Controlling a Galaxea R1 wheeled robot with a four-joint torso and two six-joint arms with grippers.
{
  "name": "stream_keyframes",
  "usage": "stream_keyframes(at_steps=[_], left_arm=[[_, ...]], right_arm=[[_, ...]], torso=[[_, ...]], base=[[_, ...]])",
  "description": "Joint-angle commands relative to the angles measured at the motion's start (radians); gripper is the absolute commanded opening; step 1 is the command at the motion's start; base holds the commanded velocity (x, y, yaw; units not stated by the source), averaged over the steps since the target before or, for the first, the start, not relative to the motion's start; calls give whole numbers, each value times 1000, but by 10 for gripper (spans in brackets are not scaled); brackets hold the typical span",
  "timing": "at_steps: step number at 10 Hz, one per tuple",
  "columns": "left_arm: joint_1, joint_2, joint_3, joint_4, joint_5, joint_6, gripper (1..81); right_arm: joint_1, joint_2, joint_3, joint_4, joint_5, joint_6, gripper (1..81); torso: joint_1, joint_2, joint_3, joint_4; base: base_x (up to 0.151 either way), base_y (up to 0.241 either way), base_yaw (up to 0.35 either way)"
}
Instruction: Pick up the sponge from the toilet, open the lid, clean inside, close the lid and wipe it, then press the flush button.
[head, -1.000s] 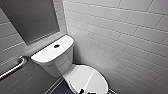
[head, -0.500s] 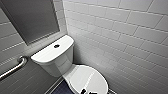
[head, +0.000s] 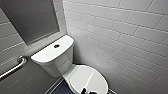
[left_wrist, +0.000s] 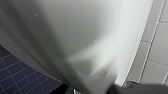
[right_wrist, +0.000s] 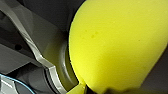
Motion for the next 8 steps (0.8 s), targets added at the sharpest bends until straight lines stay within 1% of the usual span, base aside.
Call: stream_keyframes(at_steps=[1,3,4,6,8], left_arm=[[-170,1,62,6,-51,-19,811],[-165,-37,118,6,-52,-41,811],[-159,-68,170,6,-54,-59,811],[-159,-100,238,6,-57,-70,811],[-161,-88,209,6,-65,-79,811]], right_arm=[[-20,8,15,-12,-61,3,10],[-19,11,15,-12,-62,2,10],[-19,11,15,-12,-62,2,10],[-17,14,15,-12,-62,1,10],[-20,14,15,-12,-62,1,10]], torso=[[0,0,0,0],[0,0,0,0],[0,0,0,0],[0,0,0,0],[0,0,0,0]], base=[[0,0,0],[0,0,0],[0,0,0],[0,0,0],[0,0,0]])
